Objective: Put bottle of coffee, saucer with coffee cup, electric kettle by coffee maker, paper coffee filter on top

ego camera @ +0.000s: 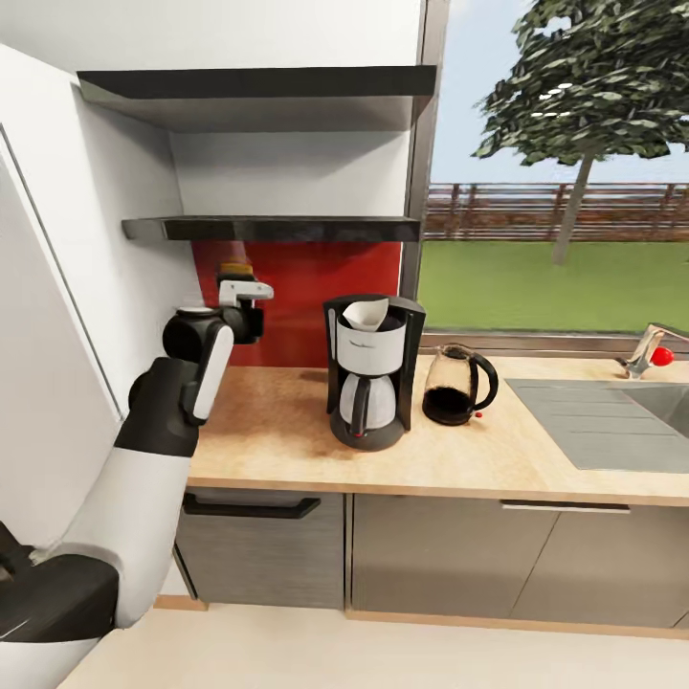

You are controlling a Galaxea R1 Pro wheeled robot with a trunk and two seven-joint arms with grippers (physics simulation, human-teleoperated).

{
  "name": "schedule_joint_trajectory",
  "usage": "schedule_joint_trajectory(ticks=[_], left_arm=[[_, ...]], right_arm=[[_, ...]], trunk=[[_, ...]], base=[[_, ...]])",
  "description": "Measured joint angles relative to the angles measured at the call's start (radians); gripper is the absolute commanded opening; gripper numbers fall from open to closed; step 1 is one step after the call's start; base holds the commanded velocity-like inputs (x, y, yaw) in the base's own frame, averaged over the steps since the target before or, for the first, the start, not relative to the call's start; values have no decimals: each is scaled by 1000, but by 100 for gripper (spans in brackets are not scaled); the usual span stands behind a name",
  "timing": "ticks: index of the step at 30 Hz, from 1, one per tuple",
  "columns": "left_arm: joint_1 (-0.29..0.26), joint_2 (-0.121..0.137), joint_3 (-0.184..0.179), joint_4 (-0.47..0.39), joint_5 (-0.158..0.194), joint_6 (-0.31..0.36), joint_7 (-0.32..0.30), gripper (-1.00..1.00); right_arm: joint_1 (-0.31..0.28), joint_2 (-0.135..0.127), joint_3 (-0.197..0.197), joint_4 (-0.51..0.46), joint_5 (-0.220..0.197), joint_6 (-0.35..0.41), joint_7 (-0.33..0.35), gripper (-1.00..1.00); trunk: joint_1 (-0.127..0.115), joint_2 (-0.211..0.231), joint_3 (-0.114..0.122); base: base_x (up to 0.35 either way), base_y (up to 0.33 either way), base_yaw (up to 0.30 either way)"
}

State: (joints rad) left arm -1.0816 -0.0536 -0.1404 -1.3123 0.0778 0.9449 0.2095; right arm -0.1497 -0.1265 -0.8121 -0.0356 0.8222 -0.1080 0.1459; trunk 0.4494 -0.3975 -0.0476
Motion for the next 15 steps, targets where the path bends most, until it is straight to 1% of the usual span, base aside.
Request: schedule_joint_trajectory(ticks=[2,3,5,6,7,8,9,11,13,14,15], left_arm=[[39,0,-3,-4,-1,-4,0,-100],[62,0,-3,-4,-2,-20,0,-100],[108,0,0,2,-2,-93,0,-100],[119,0,0,3,-3,-112,0,-100],[137,1,2,6,-4,-147,0,-100],[173,2,3,20,-10,-214,1,-100],[187,3,3,29,-6,-234,0,-100],[201,9,3,55,-13,-270,0,-100],[207,21,1,89,-15,-313,1,-100],[220,31,-2,133,-19,-367,2,-100],[224,32,-2,145,-12,-380,1,-100]], right_arm=[[0,0,0,1,0,0,0,100],[0,0,0,1,0,0,0,100],[0,0,0,2,0,0,0,100],[0,0,0,2,0,0,0,100],[0,0,0,2,0,0,0,100],[0,0,0,2,0,0,0,100],[0,-1,0,2,0,0,0,100],[0,-1,-1,2,0,0,0,100],[0,-1,0,3,0,0,0,100],[0,-1,0,3,0,0,0,100],[0,-1,0,3,0,0,0,100]], trunk=[[0,0,0],[0,0,0],[0,0,0],[0,0,0],[0,0,0],[0,0,0],[0,0,0],[0,0,0],[0,0,0],[0,0,0],[0,0,0]], base=[[0,0,0],[0,0,0],[0,0,0],[0,0,0],[0,0,0],[0,0,0],[0,0,0],[0,0,0],[0,0,0],[0,0,0],[0,0,0]])
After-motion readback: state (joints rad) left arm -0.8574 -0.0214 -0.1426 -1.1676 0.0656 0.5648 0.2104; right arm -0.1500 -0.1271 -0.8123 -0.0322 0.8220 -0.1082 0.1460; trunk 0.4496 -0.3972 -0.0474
